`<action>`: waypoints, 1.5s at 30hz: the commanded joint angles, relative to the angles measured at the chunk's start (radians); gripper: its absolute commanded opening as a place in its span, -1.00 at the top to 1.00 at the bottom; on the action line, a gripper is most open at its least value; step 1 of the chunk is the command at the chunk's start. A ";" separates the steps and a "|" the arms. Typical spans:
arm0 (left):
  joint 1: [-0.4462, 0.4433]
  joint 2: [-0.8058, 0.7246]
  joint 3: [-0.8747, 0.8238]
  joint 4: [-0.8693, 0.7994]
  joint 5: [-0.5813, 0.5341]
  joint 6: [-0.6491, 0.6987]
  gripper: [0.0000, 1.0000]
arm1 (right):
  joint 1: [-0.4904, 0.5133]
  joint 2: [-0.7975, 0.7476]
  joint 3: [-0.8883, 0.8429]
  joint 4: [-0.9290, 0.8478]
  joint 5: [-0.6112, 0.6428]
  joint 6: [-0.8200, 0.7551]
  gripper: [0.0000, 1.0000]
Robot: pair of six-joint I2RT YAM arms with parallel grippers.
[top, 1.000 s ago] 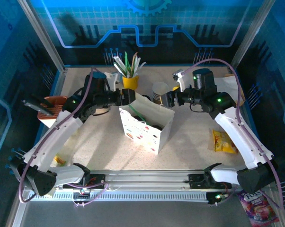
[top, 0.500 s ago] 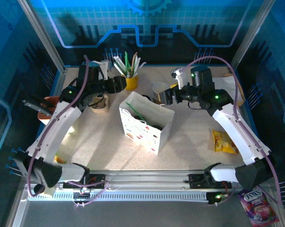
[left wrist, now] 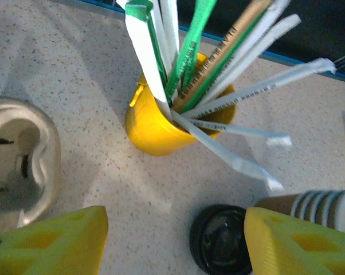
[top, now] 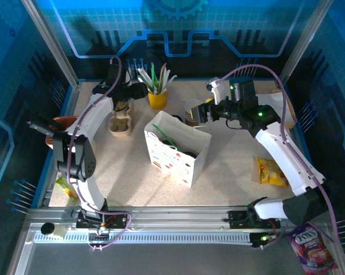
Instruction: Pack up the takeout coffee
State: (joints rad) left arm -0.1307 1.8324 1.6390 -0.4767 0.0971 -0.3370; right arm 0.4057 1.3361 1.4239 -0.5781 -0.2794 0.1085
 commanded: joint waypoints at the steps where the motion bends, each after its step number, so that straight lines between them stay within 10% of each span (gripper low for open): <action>1: 0.015 0.077 0.082 0.047 -0.009 0.025 -0.22 | 0.008 0.012 0.051 -0.031 0.021 0.016 -0.71; 20: 0.039 0.440 0.457 -0.019 0.012 0.079 0.19 | 0.091 0.108 0.194 -0.143 0.139 0.043 -0.70; 45: 0.038 0.355 0.434 -0.015 0.031 0.074 0.71 | 0.093 0.103 0.179 -0.146 0.131 0.033 -0.71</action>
State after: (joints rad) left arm -0.1009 2.2635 2.0884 -0.4911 0.0986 -0.2558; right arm 0.4862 1.4471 1.5864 -0.7040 -0.1455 0.1455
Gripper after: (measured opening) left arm 0.147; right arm 0.854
